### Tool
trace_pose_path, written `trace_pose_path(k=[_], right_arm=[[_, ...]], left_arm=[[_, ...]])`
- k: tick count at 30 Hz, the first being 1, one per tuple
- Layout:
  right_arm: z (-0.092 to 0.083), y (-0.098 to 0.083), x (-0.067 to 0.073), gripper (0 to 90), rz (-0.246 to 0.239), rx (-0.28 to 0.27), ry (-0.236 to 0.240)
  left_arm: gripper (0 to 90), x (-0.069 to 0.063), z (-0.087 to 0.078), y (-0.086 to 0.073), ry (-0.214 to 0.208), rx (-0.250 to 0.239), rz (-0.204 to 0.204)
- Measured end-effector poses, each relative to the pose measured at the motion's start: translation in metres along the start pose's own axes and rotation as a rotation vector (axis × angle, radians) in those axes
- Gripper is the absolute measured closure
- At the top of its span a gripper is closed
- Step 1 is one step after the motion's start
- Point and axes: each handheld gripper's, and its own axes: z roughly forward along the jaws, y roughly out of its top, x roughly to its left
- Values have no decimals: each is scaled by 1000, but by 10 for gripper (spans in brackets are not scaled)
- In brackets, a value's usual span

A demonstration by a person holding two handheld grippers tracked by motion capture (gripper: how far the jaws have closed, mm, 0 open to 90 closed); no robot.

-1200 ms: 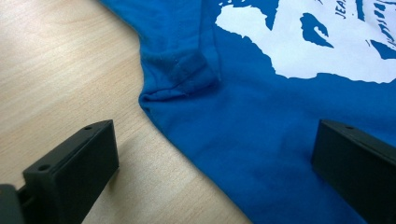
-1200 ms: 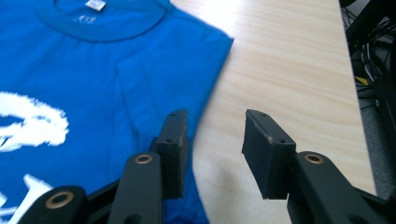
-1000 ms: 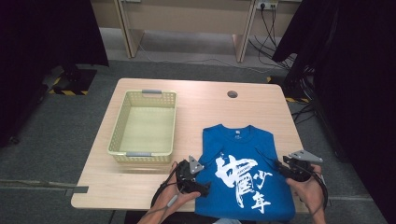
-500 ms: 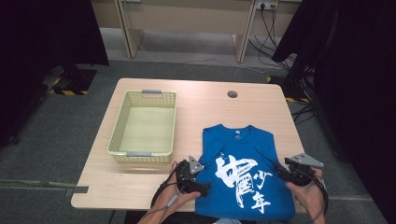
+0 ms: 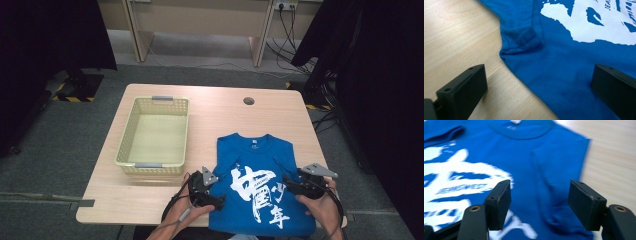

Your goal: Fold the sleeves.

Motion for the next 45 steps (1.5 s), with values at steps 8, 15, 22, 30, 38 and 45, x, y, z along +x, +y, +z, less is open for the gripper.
trace_pose_path(k=[8,15,22,30,38,45], right_arm=[[11,-1,20,322,-27,67,77],[16,-2,25,306,-25,77,72],[21,1,26,302,-19,68,59],[24,3,27,266,-10,72,53],[21,5,31,219,4,52,73],[14,6,37,202,11,37,103]], left_arm=[[0,1,0,0,2,0,-1],[0,6,1,1,20,2,-16],[0,8,1,2,27,4,-22],[0,11,1,2,24,2,-25],[13,15,0,1,-18,-26,-48],[31,11,-2,-1,-33,-27,-35]])
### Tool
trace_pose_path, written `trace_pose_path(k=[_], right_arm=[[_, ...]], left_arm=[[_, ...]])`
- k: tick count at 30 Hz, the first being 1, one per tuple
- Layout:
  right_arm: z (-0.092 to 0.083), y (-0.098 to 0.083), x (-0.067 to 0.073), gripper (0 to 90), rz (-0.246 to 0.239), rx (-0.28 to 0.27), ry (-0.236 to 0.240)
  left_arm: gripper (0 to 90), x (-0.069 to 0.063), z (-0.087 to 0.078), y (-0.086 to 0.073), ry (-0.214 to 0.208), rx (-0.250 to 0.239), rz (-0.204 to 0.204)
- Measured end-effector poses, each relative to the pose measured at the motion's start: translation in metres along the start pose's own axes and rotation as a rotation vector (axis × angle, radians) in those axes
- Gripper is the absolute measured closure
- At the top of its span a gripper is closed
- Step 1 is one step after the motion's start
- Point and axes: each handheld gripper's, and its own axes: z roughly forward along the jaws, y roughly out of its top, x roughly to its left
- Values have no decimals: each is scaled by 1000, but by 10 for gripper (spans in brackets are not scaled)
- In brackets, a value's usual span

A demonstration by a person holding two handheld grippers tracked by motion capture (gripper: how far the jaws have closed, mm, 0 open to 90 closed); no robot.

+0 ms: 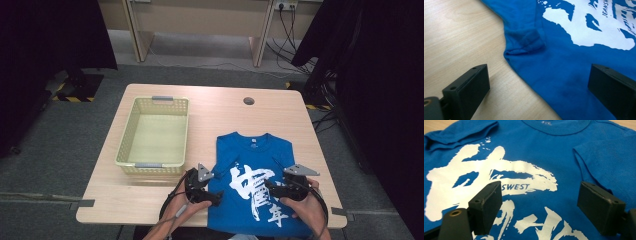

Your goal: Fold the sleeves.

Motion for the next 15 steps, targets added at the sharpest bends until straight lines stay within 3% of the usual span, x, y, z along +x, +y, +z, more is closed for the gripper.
trace_pose_path(k=[15], right_arm=[[-10,-5,11,158,-13,-15,23]], left_arm=[[34,-11,-10,-9,-29,5,25]])
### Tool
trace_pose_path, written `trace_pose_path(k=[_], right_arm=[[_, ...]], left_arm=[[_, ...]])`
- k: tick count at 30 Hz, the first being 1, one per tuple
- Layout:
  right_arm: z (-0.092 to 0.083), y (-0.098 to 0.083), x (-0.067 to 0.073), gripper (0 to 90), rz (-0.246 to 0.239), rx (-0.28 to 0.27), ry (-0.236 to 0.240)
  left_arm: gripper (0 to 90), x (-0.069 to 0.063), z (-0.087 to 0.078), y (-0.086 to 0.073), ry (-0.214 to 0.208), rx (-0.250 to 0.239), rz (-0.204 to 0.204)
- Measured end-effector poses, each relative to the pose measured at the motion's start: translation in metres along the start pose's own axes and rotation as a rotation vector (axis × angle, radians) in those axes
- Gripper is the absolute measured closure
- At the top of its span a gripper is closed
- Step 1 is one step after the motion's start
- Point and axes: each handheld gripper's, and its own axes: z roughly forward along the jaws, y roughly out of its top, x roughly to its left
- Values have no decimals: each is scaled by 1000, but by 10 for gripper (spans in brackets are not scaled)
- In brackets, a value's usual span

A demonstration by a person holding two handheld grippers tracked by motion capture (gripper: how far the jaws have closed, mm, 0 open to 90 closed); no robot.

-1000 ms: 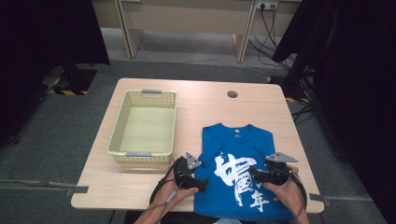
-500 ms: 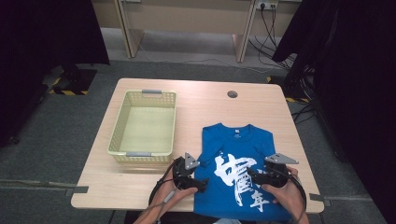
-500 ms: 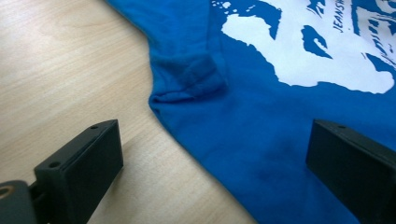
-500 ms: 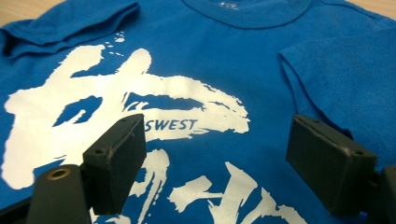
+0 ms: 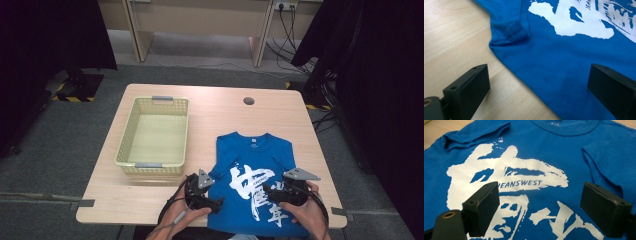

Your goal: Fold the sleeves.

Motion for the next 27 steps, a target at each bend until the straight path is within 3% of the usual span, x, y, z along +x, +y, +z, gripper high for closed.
trace_pose_path(k=[14,27], right_arm=[[-6,-13,3,142,-3,6,6],[-14,-21,4,122,5,-2,8]], left_arm=[[36,7,-17,-18,27,-4,2],[32,6,-22,-24,34,-5,12]])
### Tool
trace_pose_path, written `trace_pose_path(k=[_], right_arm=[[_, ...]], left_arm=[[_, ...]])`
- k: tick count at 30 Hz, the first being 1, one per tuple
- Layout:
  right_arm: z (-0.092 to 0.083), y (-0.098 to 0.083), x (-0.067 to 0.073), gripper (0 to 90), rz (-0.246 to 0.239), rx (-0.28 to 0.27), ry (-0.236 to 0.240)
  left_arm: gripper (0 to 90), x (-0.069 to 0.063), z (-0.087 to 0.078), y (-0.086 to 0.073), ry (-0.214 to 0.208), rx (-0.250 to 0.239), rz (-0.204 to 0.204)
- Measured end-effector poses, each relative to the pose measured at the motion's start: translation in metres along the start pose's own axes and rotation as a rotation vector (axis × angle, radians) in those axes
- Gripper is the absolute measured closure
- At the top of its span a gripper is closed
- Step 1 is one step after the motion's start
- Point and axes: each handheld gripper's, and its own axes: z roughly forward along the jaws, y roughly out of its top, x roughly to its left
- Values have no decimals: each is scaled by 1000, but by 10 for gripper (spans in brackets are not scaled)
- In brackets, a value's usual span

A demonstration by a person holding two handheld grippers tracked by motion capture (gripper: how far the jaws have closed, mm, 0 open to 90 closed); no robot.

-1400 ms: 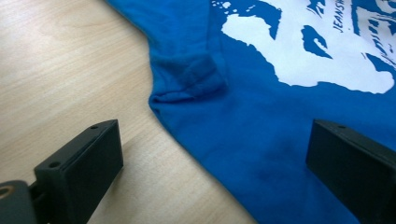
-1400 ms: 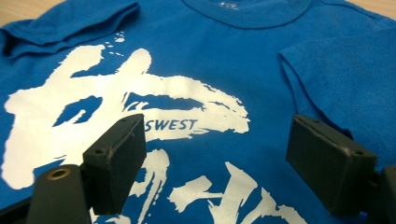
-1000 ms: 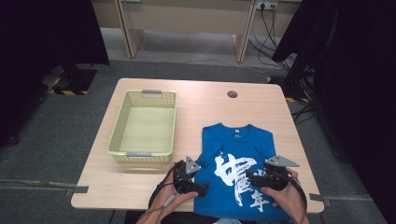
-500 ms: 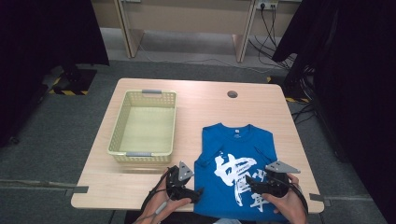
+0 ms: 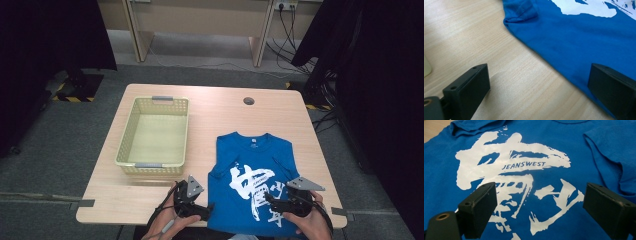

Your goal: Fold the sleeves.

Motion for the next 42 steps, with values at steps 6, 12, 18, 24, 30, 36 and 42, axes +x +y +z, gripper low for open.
trace_pose_path(k=[6,12,18,24,30,36,42], right_arm=[[-3,-4,-1,117,3,-1,0],[-6,-5,1,116,8,-7,3],[-10,-7,1,117,5,-12,3],[-11,-11,1,118,11,-7,2],[-14,-14,3,119,5,-6,-1],[-17,-16,4,119,5,-8,2],[-21,-19,5,120,7,-12,5]], left_arm=[[32,1,-3,-3,1,-1,-1],[33,1,-6,-6,6,3,6],[32,1,-8,-8,10,6,14],[31,2,-12,-11,15,7,14],[29,6,-17,-16,30,4,1],[29,9,-23,-22,39,0,-8],[29,9,-25,-24,42,-1,-9]])
